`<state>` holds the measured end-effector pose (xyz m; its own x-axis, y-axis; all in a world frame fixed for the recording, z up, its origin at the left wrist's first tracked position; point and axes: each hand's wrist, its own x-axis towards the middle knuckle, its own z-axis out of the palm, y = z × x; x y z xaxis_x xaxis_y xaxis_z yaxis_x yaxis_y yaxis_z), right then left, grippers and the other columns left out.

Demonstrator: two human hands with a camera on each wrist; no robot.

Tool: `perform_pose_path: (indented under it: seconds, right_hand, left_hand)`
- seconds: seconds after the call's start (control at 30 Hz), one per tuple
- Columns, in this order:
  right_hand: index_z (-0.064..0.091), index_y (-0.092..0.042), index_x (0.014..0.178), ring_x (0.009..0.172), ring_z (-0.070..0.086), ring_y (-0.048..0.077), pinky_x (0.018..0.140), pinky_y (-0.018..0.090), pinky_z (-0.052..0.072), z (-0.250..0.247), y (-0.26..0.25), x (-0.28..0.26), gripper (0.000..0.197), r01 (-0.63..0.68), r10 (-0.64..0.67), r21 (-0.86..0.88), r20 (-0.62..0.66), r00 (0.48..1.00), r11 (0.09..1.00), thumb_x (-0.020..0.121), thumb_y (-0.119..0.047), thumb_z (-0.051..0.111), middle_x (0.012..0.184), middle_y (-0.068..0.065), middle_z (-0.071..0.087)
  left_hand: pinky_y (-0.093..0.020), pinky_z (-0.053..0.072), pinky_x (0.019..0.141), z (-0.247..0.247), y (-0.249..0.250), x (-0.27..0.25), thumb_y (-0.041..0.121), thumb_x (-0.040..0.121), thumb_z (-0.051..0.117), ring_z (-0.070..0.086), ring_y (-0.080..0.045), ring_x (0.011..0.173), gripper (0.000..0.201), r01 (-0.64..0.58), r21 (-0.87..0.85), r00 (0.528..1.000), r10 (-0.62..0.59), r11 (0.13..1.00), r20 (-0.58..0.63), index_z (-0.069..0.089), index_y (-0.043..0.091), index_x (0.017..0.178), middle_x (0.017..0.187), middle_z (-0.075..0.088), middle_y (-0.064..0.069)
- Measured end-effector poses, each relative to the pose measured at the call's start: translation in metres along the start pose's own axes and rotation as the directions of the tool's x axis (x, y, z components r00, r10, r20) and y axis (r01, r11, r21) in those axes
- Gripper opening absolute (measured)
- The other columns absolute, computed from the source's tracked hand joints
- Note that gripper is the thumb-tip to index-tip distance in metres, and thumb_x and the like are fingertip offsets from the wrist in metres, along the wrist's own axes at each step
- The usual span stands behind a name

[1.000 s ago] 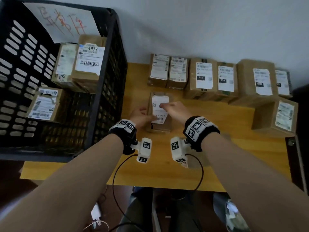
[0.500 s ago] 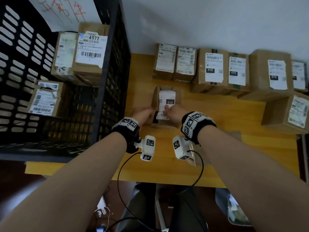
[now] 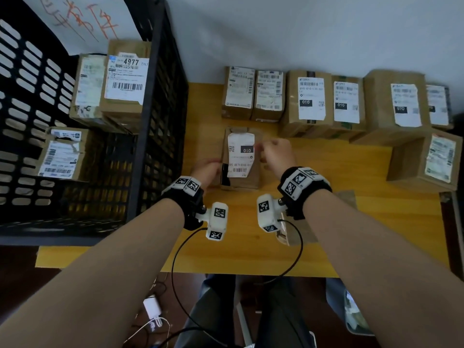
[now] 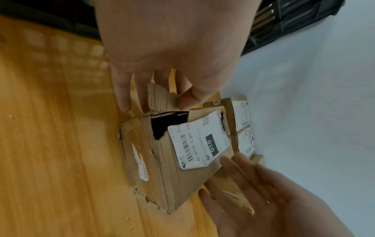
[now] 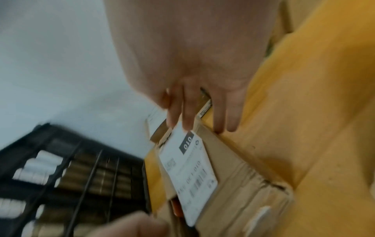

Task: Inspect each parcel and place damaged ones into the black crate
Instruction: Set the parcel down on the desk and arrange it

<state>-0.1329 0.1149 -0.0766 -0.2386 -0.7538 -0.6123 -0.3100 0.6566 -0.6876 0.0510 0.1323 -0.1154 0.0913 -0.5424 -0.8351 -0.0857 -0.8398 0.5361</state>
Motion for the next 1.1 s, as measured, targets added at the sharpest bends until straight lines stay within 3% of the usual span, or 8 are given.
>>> perform_pose_path:
  seconds: [0.1, 0.2, 0.33, 0.5, 0.6, 0.73, 0.9, 1.1]
  right_hand:
    - [0.059, -0.007, 0.126, 0.107, 0.066, 0.037, 0.092, 0.055, 0.058, -0.006, 0.001, -0.001, 0.030, -0.215, 0.214, 0.066, 0.021, 0.977, 0.974, 0.104, -0.024, 0.047, 0.120, 0.014, 0.065]
    - [0.059, -0.011, 0.124, 0.113, 0.063, 0.038, 0.095, 0.058, 0.056, -0.001, 0.007, -0.002, 0.031, -0.336, 0.330, -0.008, 0.208, 0.921, 0.942, 0.103, -0.032, 0.049, 0.123, 0.014, 0.063]
    - [0.066, -0.012, 0.124, 0.108, 0.065, 0.033, 0.101, 0.052, 0.052, -0.003, 0.007, -0.001, 0.043, -0.206, 0.207, -0.041, 0.047, 0.977, 0.978, 0.096, -0.040, 0.049, 0.120, 0.010, 0.070]
    - [0.079, -0.020, 0.095, 0.082, 0.070, 0.017, 0.075, 0.032, 0.053, -0.012, -0.008, -0.016, 0.031, -0.019, 0.018, -0.039, -0.033, 0.999, 0.999, 0.101, -0.028, 0.049, 0.092, -0.002, 0.077]
    - [0.078, -0.021, 0.089, 0.089, 0.074, 0.020, 0.086, 0.038, 0.059, -0.006, -0.008, -0.016, 0.028, -0.031, 0.032, -0.017, 0.020, 0.999, 0.999, 0.099, -0.022, 0.053, 0.089, -0.002, 0.079]
    - [0.077, -0.018, 0.092, 0.095, 0.072, 0.016, 0.074, 0.028, 0.052, -0.003, -0.007, -0.018, 0.027, 0.002, 0.004, -0.075, 0.090, 0.996, 0.997, 0.101, -0.019, 0.052, 0.090, -0.001, 0.080]
    - [0.074, -0.021, 0.100, 0.091, 0.065, 0.018, 0.080, 0.033, 0.050, -0.001, -0.010, -0.020, 0.023, 0.140, -0.114, -0.209, 0.130, 0.985, 0.968, 0.105, -0.028, 0.053, 0.098, 0.001, 0.072]
    - [0.059, -0.014, 0.078, 0.070, 0.050, 0.019, 0.056, 0.028, 0.031, 0.012, -0.011, -0.015, 0.044, 0.240, -0.069, -0.538, 0.319, 0.945, 0.808, 0.111, -0.034, 0.038, 0.071, 0.001, 0.048]
  left_hand:
    - [-0.053, 0.053, 0.104, 0.004, -0.001, -0.001, 0.012, 0.094, 0.065, 0.058, -0.029, 0.120, 0.029, 0.020, -0.026, 1.000, -0.020, 0.999, 0.008, 0.067, 0.026, 0.118, 0.111, 0.066, -0.002]
    - [-0.053, 0.054, 0.103, 0.009, -0.001, -0.004, 0.009, 0.096, 0.060, 0.058, -0.029, 0.120, 0.038, 0.010, -0.034, 1.000, -0.009, 0.999, 0.002, 0.065, 0.025, 0.130, 0.113, 0.064, -0.003]
    - [-0.056, 0.052, 0.103, 0.009, -0.001, -0.002, 0.008, 0.102, 0.048, 0.055, -0.026, 0.117, 0.044, 0.004, -0.024, 1.000, -0.005, 1.000, -0.007, 0.058, 0.027, 0.141, 0.128, 0.063, -0.004]
    - [-0.036, 0.050, 0.088, 0.012, 0.000, -0.004, 0.021, 0.104, 0.057, 0.056, -0.028, 0.120, 0.044, -0.040, 0.209, 0.998, 0.028, 0.977, 0.061, 0.054, 0.022, 0.148, 0.142, 0.060, -0.008]
    - [-0.039, 0.045, 0.110, 0.013, 0.001, 0.002, 0.026, 0.097, 0.068, 0.051, -0.032, 0.137, 0.068, -0.071, 0.296, 0.997, 0.064, 0.952, 0.034, 0.039, 0.013, 0.158, 0.153, 0.051, -0.012]
    - [-0.036, 0.050, 0.092, 0.007, 0.006, 0.005, 0.021, 0.101, 0.058, 0.065, -0.032, 0.111, 0.021, -0.146, 0.147, 0.988, 0.153, 0.978, -0.038, 0.071, 0.019, 0.118, 0.124, 0.069, -0.017]
    - [-0.043, 0.052, 0.103, 0.004, 0.004, 0.004, 0.025, 0.096, 0.073, 0.060, -0.018, 0.112, 0.049, -0.186, 0.075, 0.982, 0.184, 0.980, 0.031, 0.059, 0.020, 0.143, 0.130, 0.066, 0.000]
    - [-0.032, 0.054, 0.068, 0.005, 0.001, 0.011, 0.019, 0.096, 0.073, 0.064, -0.017, 0.092, 0.048, -0.130, 0.074, 0.991, 0.127, 0.989, 0.044, 0.061, 0.028, 0.141, 0.122, 0.070, -0.002]
